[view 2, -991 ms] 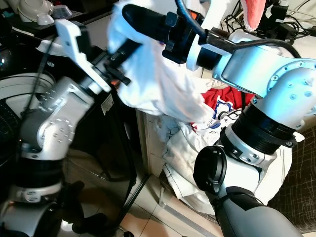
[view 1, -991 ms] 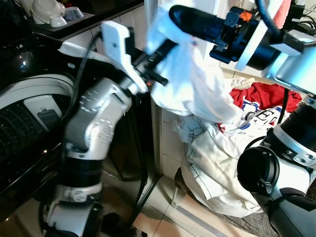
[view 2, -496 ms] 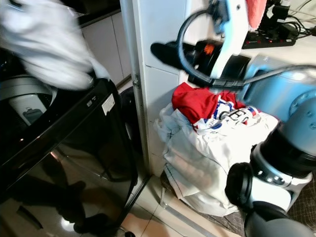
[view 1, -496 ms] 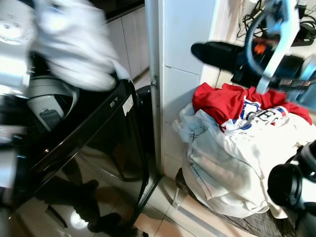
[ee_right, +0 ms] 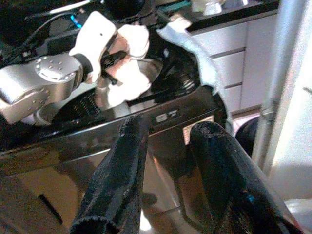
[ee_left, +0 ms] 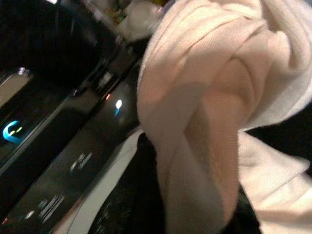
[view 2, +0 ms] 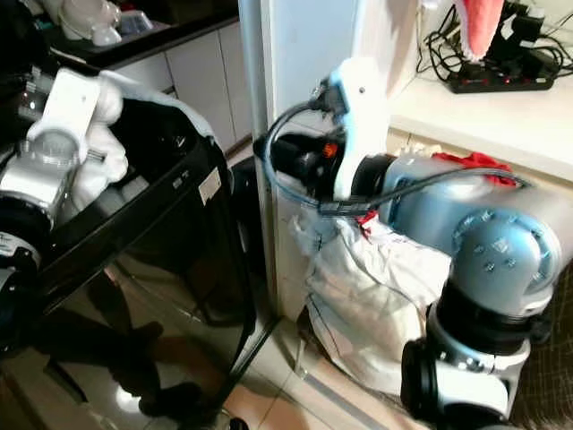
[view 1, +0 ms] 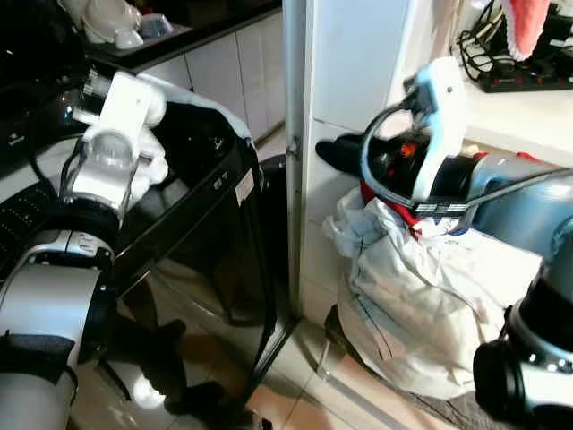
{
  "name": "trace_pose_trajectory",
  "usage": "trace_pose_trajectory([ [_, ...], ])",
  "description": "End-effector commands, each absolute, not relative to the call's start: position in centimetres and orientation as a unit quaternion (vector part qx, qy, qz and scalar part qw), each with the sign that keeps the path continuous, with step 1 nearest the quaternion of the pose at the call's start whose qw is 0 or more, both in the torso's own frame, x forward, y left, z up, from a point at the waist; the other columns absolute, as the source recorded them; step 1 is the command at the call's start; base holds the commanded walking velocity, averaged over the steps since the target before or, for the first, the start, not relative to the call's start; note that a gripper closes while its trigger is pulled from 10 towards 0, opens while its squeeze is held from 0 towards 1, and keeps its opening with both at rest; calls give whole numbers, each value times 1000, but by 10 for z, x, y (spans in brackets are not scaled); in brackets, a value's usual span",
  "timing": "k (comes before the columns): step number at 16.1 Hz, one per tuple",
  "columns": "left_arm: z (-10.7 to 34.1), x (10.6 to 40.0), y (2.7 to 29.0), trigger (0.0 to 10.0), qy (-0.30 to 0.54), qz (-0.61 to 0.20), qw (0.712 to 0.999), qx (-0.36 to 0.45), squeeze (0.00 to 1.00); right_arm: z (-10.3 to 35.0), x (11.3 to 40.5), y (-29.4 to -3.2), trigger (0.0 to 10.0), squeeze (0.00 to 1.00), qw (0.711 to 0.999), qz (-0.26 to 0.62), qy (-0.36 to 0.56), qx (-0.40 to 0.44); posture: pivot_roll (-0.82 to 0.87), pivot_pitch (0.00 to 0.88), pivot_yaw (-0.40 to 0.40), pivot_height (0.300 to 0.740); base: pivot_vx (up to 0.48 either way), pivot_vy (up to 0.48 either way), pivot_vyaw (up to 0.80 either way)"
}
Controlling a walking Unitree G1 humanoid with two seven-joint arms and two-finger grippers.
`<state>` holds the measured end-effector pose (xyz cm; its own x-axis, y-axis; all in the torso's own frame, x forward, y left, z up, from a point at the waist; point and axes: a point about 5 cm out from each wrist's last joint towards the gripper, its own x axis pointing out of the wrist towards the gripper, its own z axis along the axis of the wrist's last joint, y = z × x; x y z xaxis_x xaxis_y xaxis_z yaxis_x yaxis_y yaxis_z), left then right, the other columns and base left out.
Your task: Clothes washing
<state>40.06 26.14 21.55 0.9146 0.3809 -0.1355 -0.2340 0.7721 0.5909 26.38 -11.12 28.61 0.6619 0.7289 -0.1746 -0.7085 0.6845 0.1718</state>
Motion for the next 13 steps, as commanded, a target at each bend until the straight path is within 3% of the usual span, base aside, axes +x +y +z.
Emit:
trace_pose_trajectory([
  [1,233,402,267,10000,107,189,927,306,1000,286,260,-107,10000,0,909,400,109,36,-60,0,92,740,0,0,0],
  [6,237,403,273,10000,133,192,943,238,1000,283,259,-107,10000,0,906,403,122,43,-54,0,86,740,0,0,0],
  [7,236,404,271,10000,132,188,955,187,1000,282,259,-107,10000,0,906,403,123,42,-54,0,86,740,0,0,0],
  [13,247,405,274,10000,103,218,956,166,1000,282,262,-109,10000,0,912,388,123,42,-49,0,82,740,0,0,0],
])
